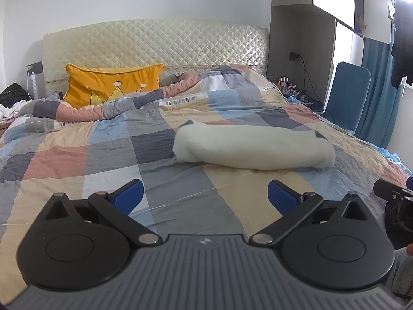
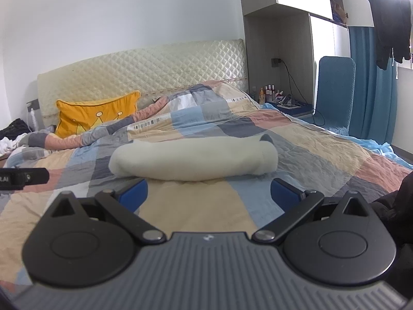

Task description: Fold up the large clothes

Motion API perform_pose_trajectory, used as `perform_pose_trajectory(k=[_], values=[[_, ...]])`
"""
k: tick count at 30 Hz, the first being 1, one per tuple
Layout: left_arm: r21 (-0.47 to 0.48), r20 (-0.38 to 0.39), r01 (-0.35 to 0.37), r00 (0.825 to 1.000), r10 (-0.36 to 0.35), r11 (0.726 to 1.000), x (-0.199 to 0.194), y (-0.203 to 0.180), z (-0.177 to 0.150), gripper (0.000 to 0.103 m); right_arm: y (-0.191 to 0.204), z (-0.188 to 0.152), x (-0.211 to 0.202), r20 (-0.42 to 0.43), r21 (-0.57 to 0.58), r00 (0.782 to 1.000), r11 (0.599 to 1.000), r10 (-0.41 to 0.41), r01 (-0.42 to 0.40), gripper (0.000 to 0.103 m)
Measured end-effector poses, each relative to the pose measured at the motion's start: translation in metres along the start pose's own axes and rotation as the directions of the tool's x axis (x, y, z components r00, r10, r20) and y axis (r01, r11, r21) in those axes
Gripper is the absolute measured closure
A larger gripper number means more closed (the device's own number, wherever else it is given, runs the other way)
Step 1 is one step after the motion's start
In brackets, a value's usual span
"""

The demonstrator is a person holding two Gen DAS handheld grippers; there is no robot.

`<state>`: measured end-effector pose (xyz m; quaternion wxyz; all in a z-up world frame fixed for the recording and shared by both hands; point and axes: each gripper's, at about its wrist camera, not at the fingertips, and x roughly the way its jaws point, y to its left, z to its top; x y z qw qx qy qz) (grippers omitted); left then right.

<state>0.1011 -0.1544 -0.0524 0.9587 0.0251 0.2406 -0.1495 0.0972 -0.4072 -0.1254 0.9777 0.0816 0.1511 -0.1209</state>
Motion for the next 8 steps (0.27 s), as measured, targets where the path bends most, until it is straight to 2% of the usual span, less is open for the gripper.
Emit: perform_pose_trajectory(k=[8], values=[[-0.003,-0.008,-0.008,1.0,0.008,1.0,0.001,0.0021,-0.002,0.0,0.0016,-0.0014,-0.0006,-0.002,-0.006,1.0,1.0,-0.001,0.001,0.0]])
